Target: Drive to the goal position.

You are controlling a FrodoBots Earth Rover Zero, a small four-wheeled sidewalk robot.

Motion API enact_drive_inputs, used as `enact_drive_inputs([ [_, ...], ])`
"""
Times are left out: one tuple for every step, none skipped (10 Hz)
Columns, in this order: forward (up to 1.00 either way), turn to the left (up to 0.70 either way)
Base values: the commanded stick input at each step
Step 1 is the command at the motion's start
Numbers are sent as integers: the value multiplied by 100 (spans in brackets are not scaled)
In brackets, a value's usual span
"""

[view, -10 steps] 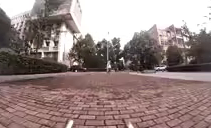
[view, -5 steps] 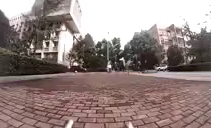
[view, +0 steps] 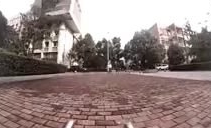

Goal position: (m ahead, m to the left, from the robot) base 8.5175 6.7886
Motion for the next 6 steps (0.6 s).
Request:
enact_drive_inputs([
  [70, 0],
  [70, 0],
  [70, 0],
  [70, 0],
  [70, 0],
  [70, 0],
])
